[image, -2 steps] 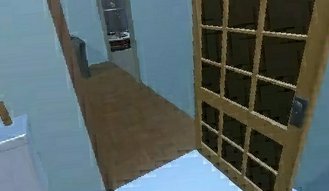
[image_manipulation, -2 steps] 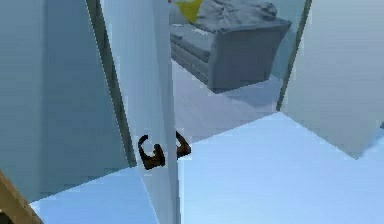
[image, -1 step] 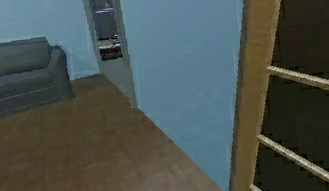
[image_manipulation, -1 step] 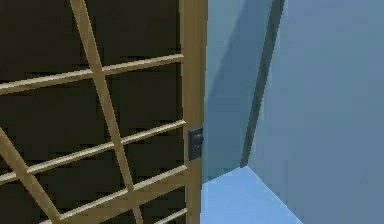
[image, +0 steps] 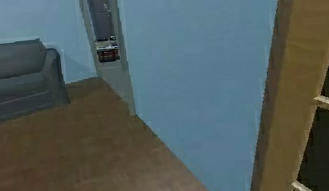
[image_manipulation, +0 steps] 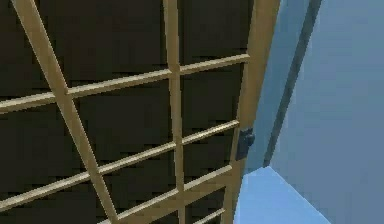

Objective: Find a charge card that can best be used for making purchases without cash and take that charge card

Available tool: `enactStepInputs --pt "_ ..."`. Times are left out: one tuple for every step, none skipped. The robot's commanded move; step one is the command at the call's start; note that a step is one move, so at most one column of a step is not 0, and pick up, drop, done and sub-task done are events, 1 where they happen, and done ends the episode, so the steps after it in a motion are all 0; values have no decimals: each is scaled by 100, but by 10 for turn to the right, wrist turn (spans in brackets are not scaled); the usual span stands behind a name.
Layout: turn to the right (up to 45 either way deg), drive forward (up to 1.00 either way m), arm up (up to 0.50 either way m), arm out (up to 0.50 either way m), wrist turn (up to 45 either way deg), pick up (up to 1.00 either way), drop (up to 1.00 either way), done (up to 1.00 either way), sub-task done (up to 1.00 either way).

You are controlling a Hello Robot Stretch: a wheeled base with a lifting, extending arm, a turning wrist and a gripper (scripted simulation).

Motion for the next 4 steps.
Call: enactStepInputs --pt "-180 0 0 0 0 0 0 0 0" --pt "0 100 0 0 0 0 0 0 0" --pt "0 100 0 0 0 0 0 0 0" --pt "-60 0 0 0 0 0 0 0 0"
